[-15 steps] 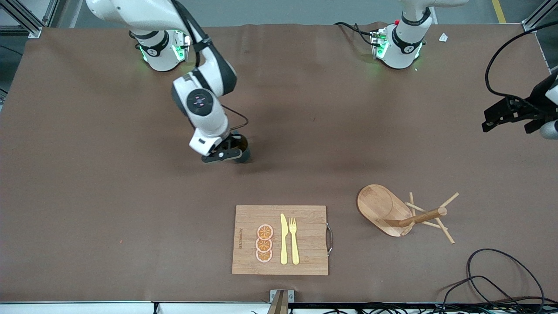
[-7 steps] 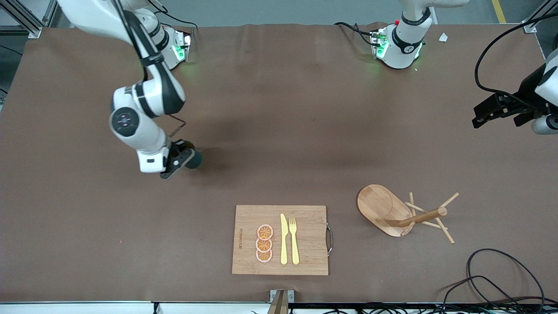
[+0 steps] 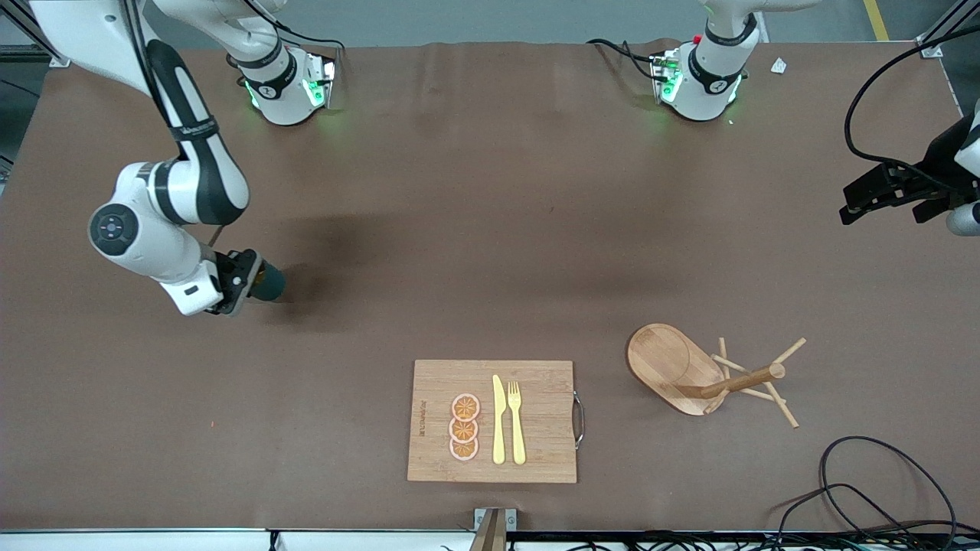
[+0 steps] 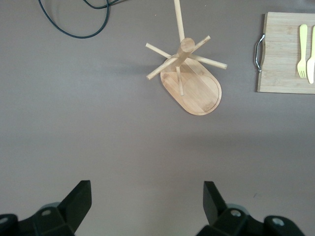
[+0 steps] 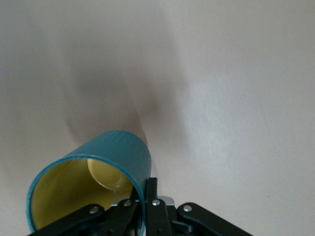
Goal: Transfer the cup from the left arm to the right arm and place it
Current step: 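Carry the mug with the right gripper and lower it onto the table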
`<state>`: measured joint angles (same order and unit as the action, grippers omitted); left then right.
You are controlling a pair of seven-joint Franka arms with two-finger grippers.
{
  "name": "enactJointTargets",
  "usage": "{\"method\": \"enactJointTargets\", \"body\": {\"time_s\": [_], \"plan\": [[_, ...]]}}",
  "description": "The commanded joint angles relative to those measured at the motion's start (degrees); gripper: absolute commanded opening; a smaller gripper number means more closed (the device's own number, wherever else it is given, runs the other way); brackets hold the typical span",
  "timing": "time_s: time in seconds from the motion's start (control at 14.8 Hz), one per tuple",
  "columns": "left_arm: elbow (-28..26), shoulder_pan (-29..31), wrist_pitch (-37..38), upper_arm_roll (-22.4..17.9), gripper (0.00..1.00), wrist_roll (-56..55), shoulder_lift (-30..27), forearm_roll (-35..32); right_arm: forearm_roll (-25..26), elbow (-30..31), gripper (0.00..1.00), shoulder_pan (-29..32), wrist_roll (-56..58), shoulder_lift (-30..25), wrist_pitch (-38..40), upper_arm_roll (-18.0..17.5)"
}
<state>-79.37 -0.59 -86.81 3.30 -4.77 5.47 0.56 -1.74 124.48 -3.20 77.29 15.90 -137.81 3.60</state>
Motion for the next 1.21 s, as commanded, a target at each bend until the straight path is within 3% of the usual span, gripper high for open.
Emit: {"method": "enactJointTargets", "body": {"time_s": [0.0, 0.27, 0.61, 0.67, 0.74, 0.94, 1.15], "plan": [[-0.79, 0.42, 0.07, 0.93, 1.00, 0.64, -0.99, -1.18, 0.68, 4.97, 0.01, 4.42, 9.59, -2.10, -4.91, -1.32], [-0.70, 0.86, -0.11, 0.92, 1.00, 0.99, -0.98, -1.27, 0.68, 6.29, 0.01, 6.54, 17.97, -1.75, -6.50, -1.32], [-0.61, 0.95, -0.20, 1.01, 1.00, 0.99, -1.07, -1.88, 0.68, 7.97, 0.04, 6.54, 18.07, -1.66, -9.41, -1.23], [-0.61, 0.86, -0.28, 1.19, 1.00, 0.99, -1.25, -1.80, 0.68, 7.88, 0.30, 6.54, 17.98, -1.66, -9.41, -1.23], [-0.70, 0.86, -0.46, 1.36, 1.00, 0.21, -1.86, -1.45, 0.68, 7.79, 0.99, 6.37, 17.81, -1.66, -9.41, -1.23], [-6.04, 0.94, -2.21, 1.89, 1.00, -0.50, -5.72, -1.09, 0.68, 7.35, 1.00, 6.36, 14.92, -2.01, -8.53, -1.23], [-7.38, 0.95, -3.01, 1.80, 1.00, -0.15, -6.52, -0.83, 0.68, 4.64, 1.00, 6.19, 6.15, -3.59, -0.30, -1.32]]}}
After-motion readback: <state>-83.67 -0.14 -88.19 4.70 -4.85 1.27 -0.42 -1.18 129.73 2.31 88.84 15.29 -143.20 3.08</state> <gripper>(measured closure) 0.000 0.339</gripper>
